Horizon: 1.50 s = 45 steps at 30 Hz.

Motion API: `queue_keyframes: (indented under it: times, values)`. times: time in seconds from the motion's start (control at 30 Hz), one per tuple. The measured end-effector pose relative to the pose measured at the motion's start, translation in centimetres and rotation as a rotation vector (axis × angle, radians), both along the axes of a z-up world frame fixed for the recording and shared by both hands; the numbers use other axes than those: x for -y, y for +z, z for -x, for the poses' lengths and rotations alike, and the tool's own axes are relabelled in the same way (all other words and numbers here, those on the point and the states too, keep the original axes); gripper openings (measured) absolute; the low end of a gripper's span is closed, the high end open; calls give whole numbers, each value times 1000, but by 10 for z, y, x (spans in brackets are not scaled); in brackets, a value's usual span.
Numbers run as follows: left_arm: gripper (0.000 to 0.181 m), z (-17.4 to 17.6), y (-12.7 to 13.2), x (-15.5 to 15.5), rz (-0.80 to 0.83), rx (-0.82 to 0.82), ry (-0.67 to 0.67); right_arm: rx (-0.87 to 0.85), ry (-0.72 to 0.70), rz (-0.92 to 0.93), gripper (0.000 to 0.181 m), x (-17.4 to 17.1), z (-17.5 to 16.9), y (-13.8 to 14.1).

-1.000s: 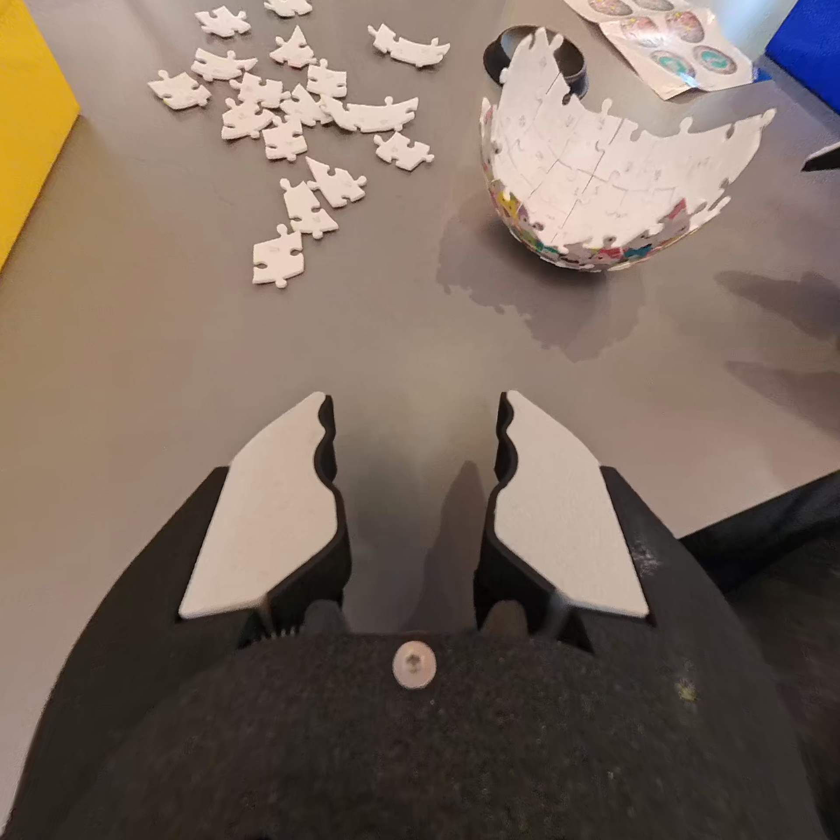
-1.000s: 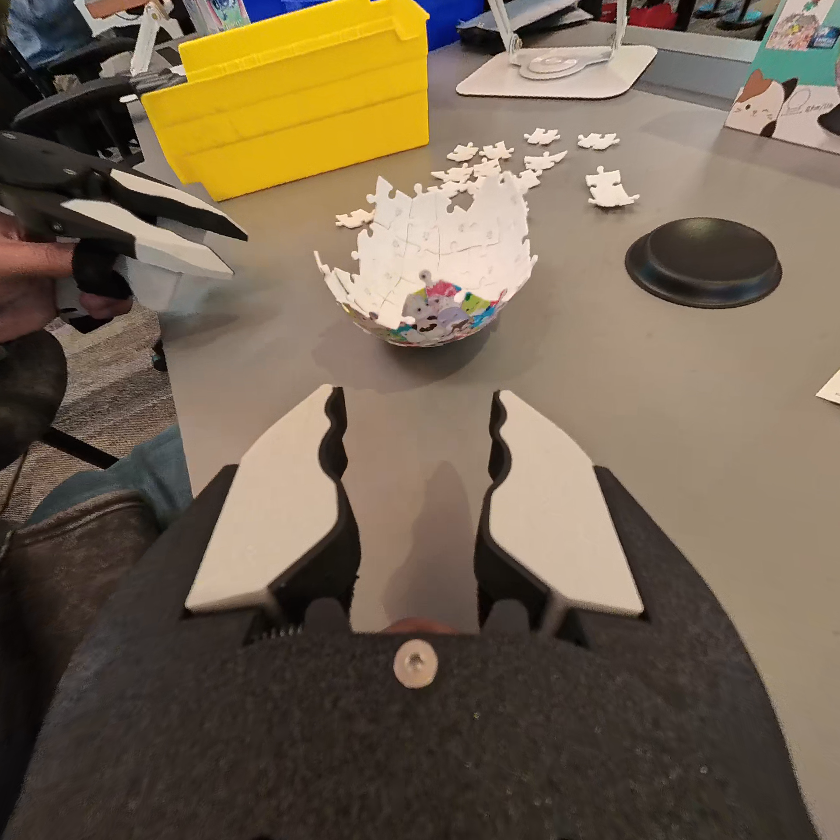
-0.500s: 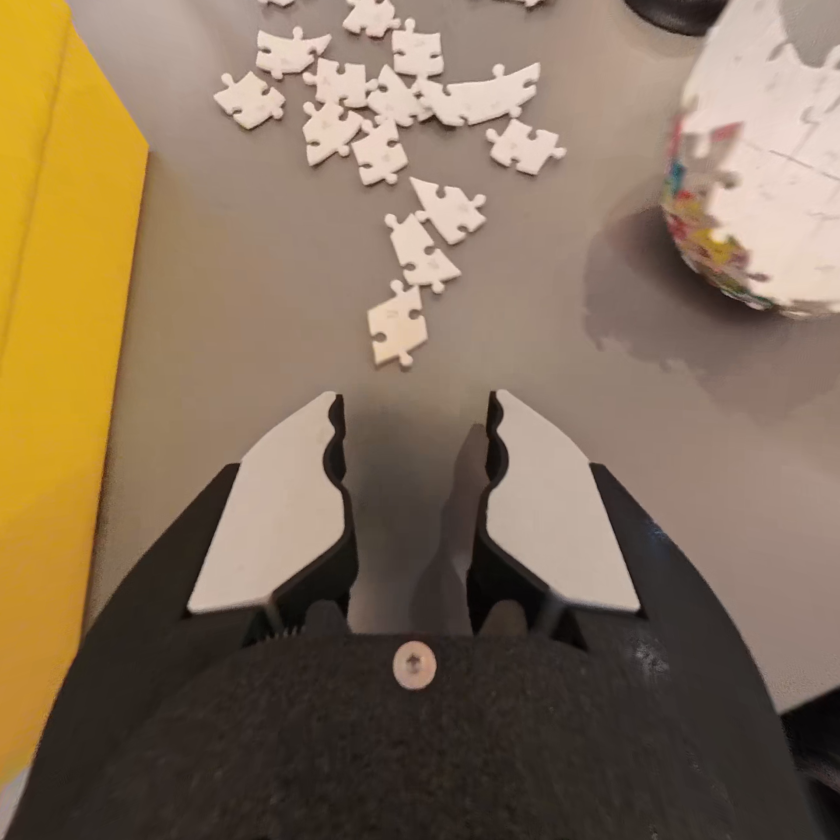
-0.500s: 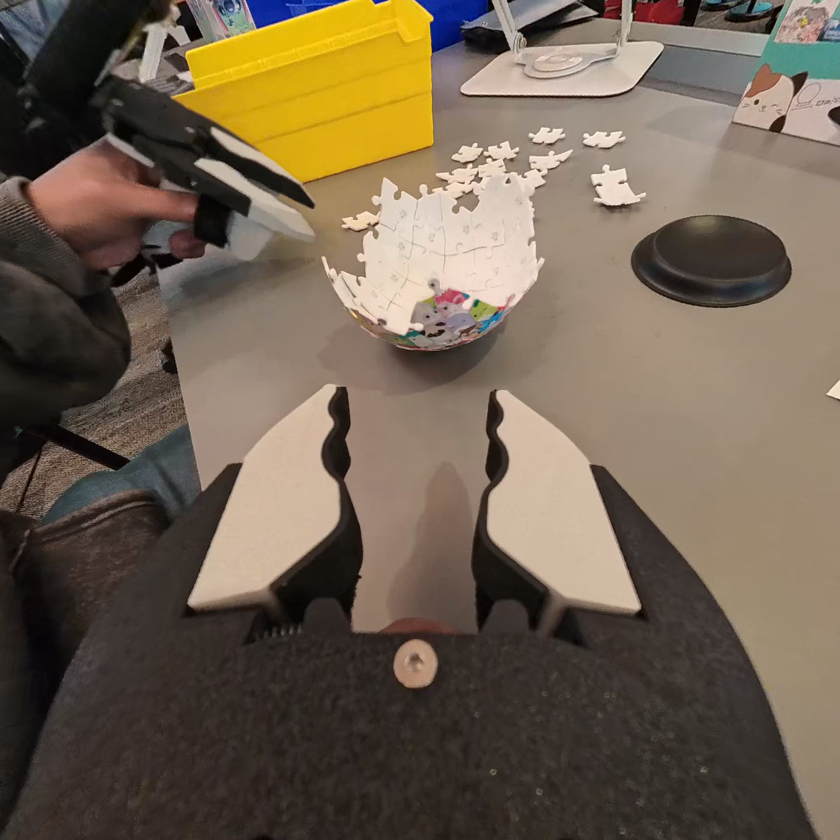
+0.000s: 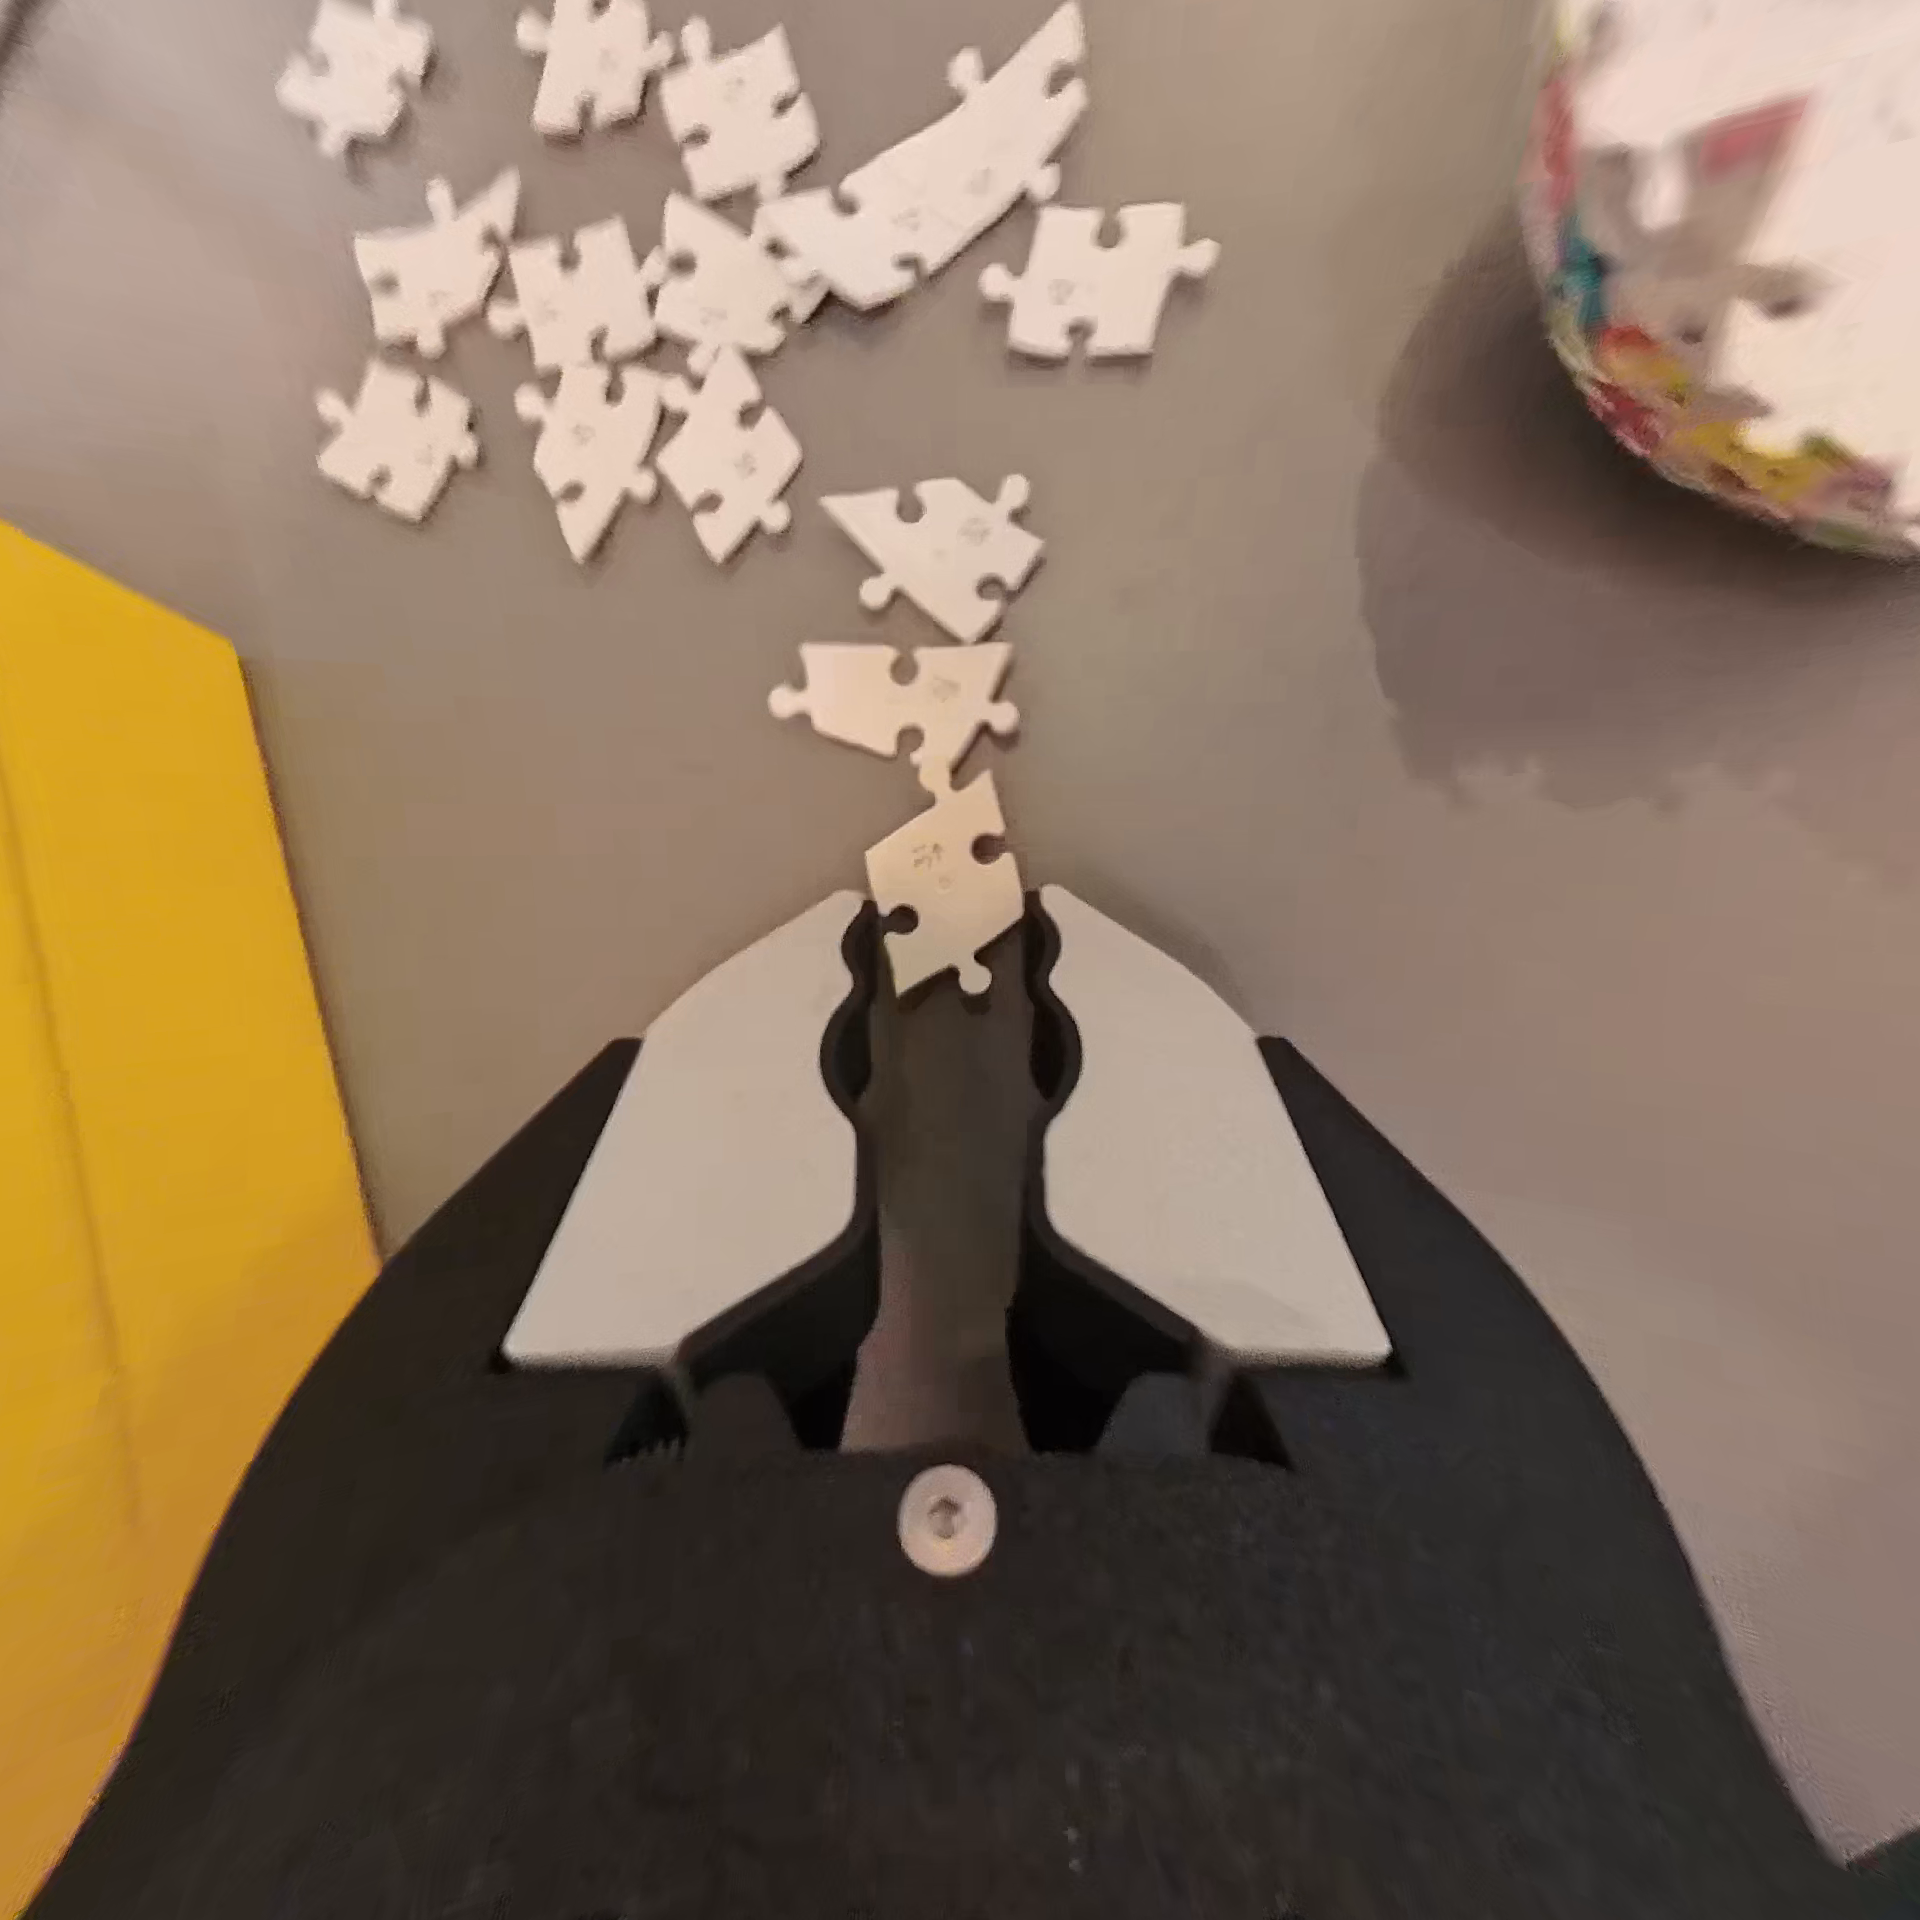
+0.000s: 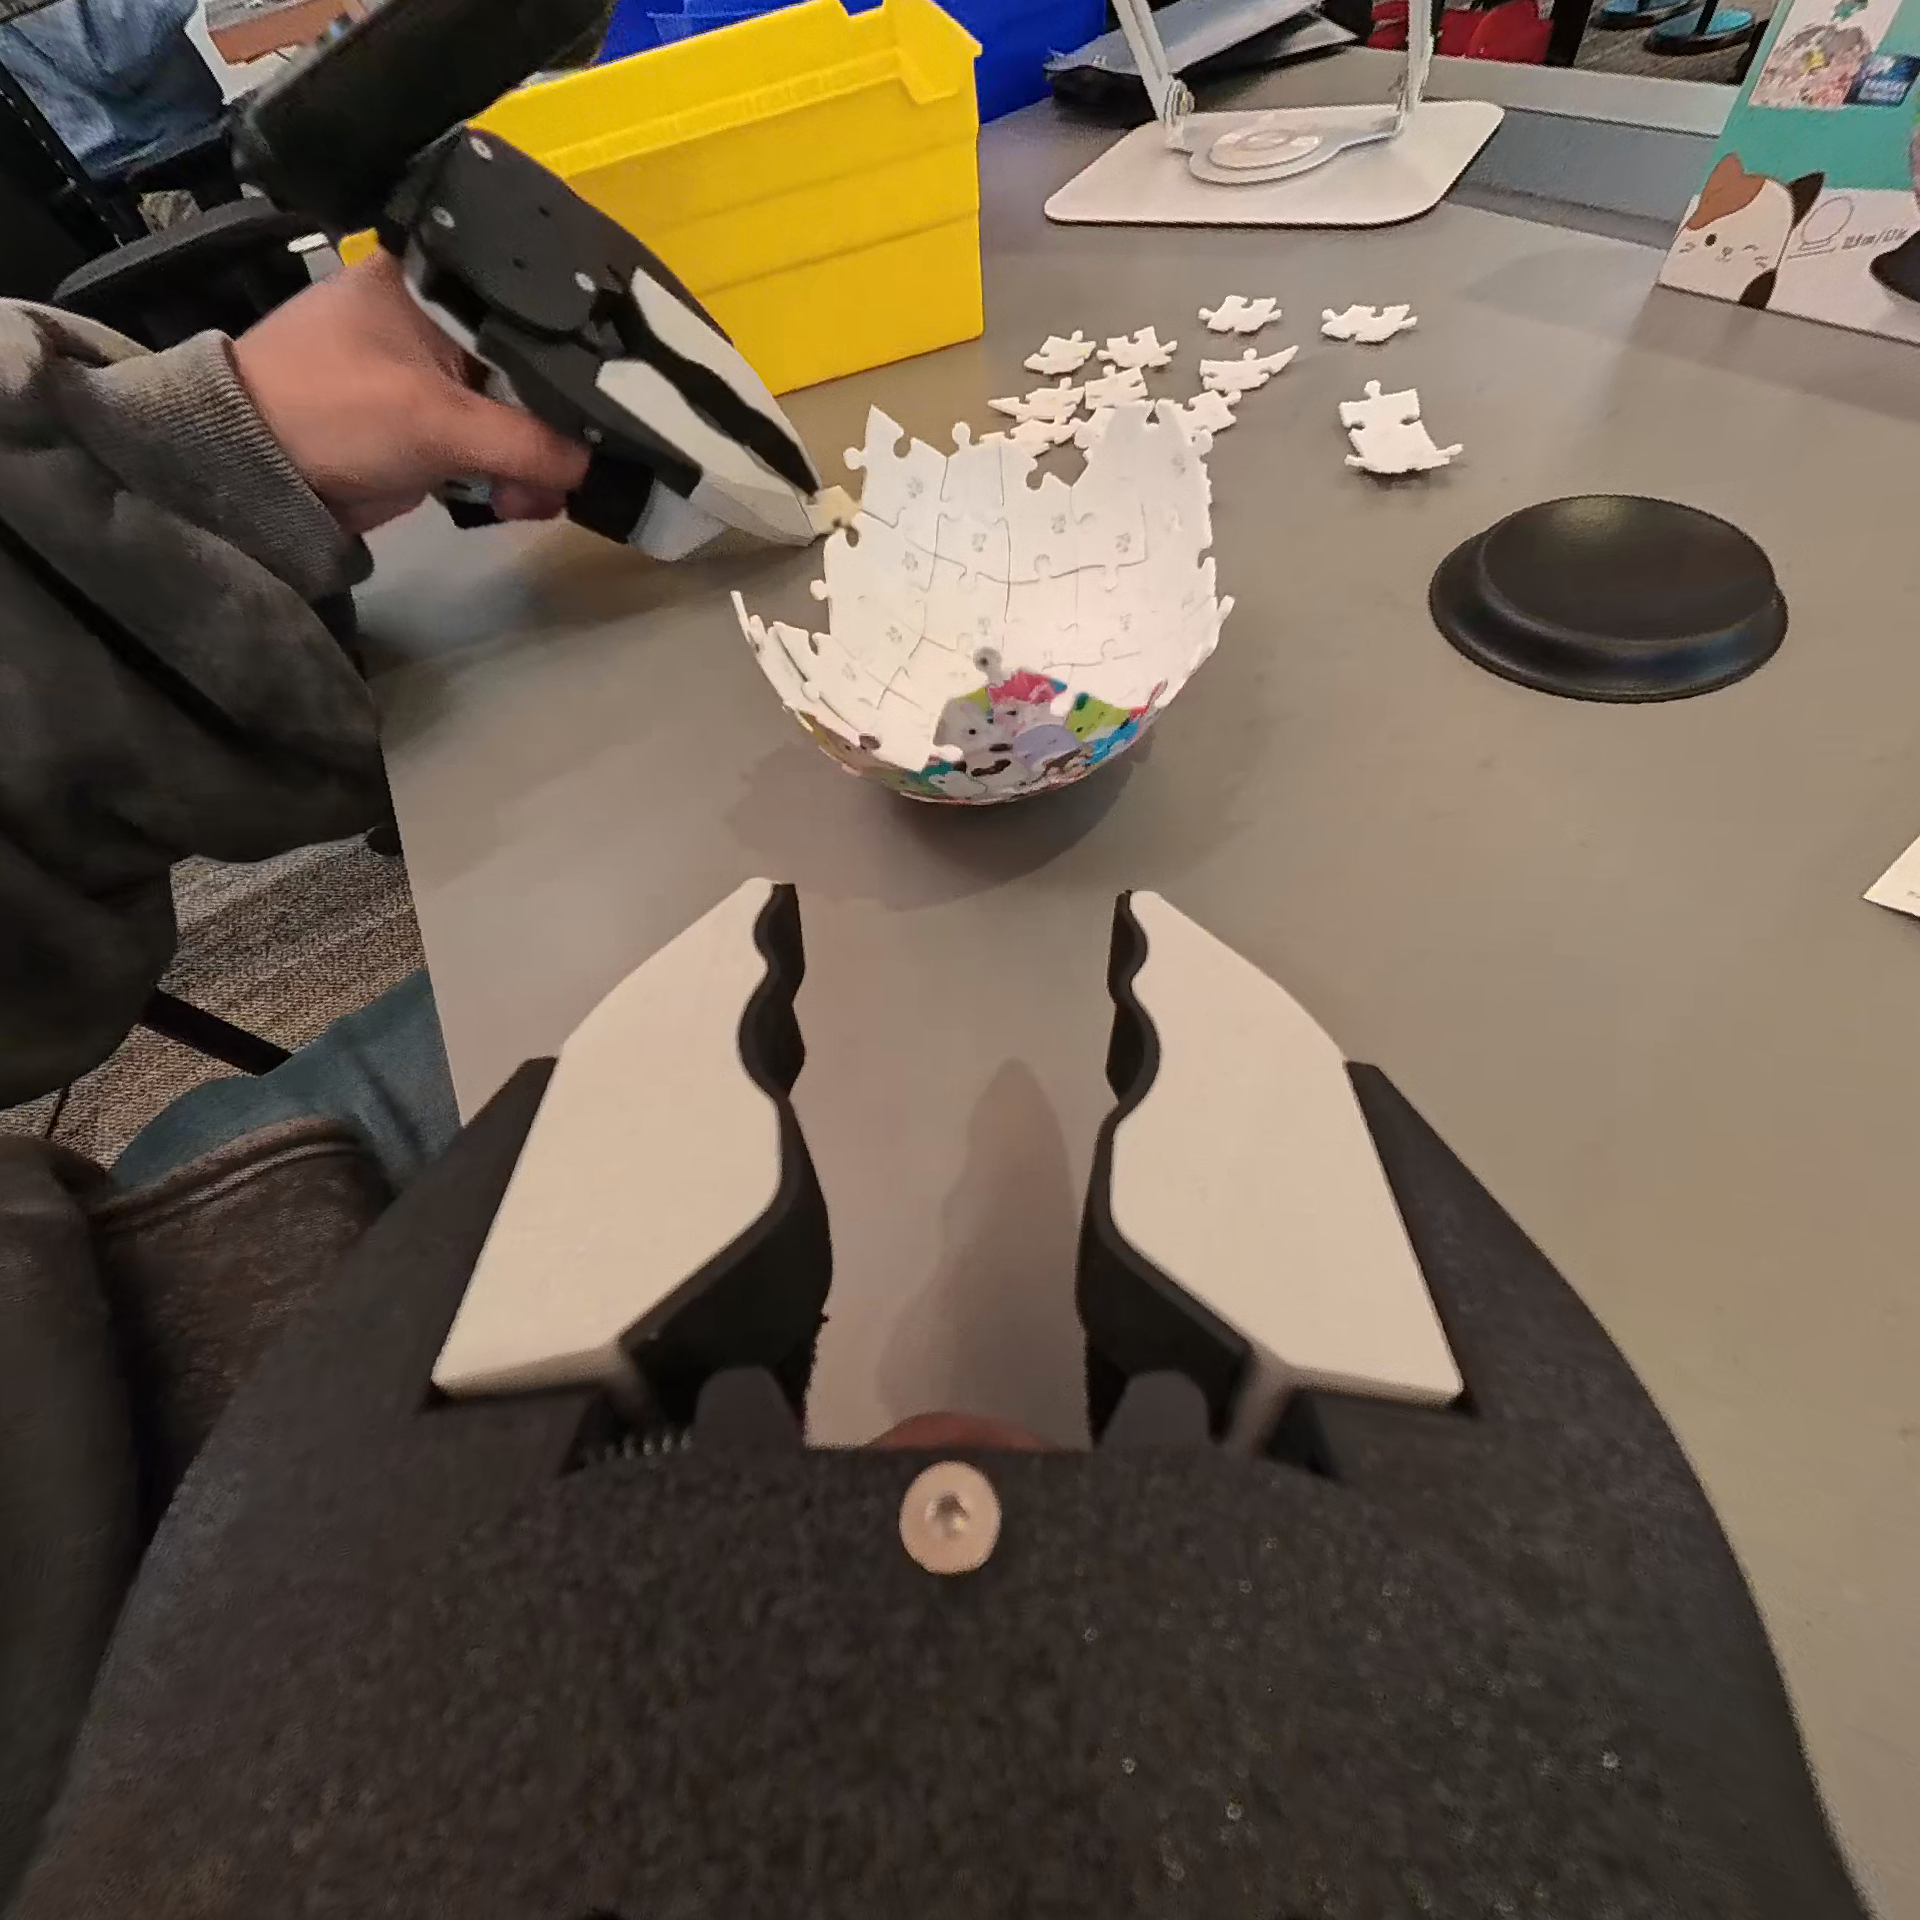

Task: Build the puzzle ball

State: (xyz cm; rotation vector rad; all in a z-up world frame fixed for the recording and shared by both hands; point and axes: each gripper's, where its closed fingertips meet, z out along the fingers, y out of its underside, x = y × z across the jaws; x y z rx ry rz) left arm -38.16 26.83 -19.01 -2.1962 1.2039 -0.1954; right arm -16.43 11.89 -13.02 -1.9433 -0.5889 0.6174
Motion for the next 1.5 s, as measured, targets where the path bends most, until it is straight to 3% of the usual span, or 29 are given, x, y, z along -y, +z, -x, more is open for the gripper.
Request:
queue_keyframes:
  times: [0.1, 0.2, 0.33, 0.43, 0.63, 0.8, 0.97, 1.1, 1.27, 1.4, 1.5]
  values:
    - [26, -7, 20, 13, -104, -18, -141, -9, 6, 2, 56, 1, 2, 1]
    - [26, -24, 59, 37, -176, 24, -303, -52, 32, 21, 52, 3, 7, 8]
    - [26, -61, 110, 85, -288, 25, -592, -183, 159, 74, 49, 10, 24, 34]
    - [26, -94, 131, 117, -397, -21, -800, -265, 264, 172, 48, 12, 38, 45]
    - [26, -135, 137, 156, -483, -127, -1046, -508, 412, 268, 30, 13, 50, 85]
    - [26, -149, 135, 171, -538, -223, -1150, -376, 489, 282, 19, 24, 54, 84]
    - [26, -156, 129, 184, -569, -299, -1234, -302, 509, 339, 18, 31, 55, 73]
    - [25, -159, 128, 188, -591, -337, -1252, -264, 523, 368, 5, 35, 54, 66]
    - [29, -153, 124, 168, -565, -274, -1060, -278, 399, 372, 2, 22, 41, 57]
    - [40, -127, 129, 137, -444, -5, -757, -383, 301, 322, 2, 10, 22, 60]
    - [46, -98, 119, 113, -270, 255, -533, -426, 254, 240, 2, -4, 8, 71]
